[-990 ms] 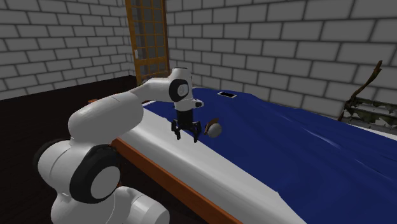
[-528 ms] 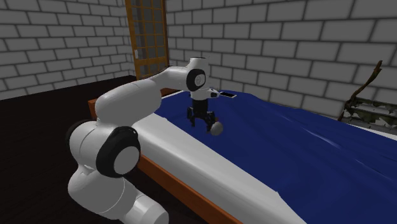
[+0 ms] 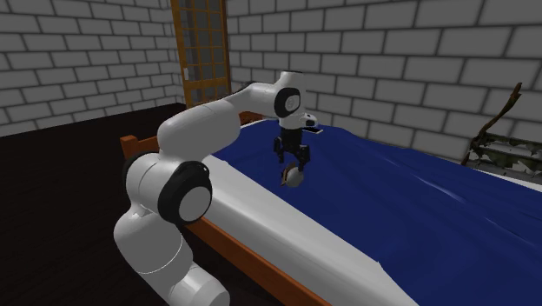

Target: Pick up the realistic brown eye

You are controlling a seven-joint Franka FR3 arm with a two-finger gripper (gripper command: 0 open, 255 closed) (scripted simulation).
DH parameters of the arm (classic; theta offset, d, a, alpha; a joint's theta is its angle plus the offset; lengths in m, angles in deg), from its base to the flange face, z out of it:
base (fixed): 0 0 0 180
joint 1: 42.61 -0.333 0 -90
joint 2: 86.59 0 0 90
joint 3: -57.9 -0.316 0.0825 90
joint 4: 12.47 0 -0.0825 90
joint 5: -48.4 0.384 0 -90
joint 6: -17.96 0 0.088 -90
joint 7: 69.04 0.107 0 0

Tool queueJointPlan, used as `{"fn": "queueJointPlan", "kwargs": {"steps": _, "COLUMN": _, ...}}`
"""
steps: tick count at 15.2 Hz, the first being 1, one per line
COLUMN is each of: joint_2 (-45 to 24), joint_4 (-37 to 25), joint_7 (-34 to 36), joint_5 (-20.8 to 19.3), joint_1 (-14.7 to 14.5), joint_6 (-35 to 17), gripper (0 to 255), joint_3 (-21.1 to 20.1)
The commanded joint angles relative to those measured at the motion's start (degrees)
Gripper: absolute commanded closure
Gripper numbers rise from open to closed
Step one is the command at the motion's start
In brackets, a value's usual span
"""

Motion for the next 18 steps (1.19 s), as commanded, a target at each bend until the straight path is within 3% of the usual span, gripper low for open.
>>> {"fn": "queueJointPlan", "kwargs": {"steps": 1, "joint_2": 0.4, "joint_4": 2.0, "joint_7": 0.1, "joint_5": 0.0, "joint_1": 0.0, "joint_6": -1.6, "gripper": 0, "joint_3": 0.0}}
{"fn": "queueJointPlan", "kwargs": {"steps": 6, "joint_2": 1.2, "joint_4": 5.5, "joint_7": 0.2, "joint_5": 0.0, "joint_1": 0.1, "joint_6": -4.4, "gripper": 0, "joint_3": 0.0}}
{"fn": "queueJointPlan", "kwargs": {"steps": 7, "joint_2": 1.3, "joint_4": 5.6, "joint_7": 0.2, "joint_5": 0.0, "joint_1": 0.1, "joint_6": -4.3, "gripper": 255, "joint_3": 0.0}}
{"fn": "queueJointPlan", "kwargs": {"steps": 18, "joint_2": 0.8, "joint_4": 3.6, "joint_7": 0.2, "joint_5": 0.0, "joint_1": 0.0, "joint_6": -2.8, "gripper": 255, "joint_3": 0.0}}
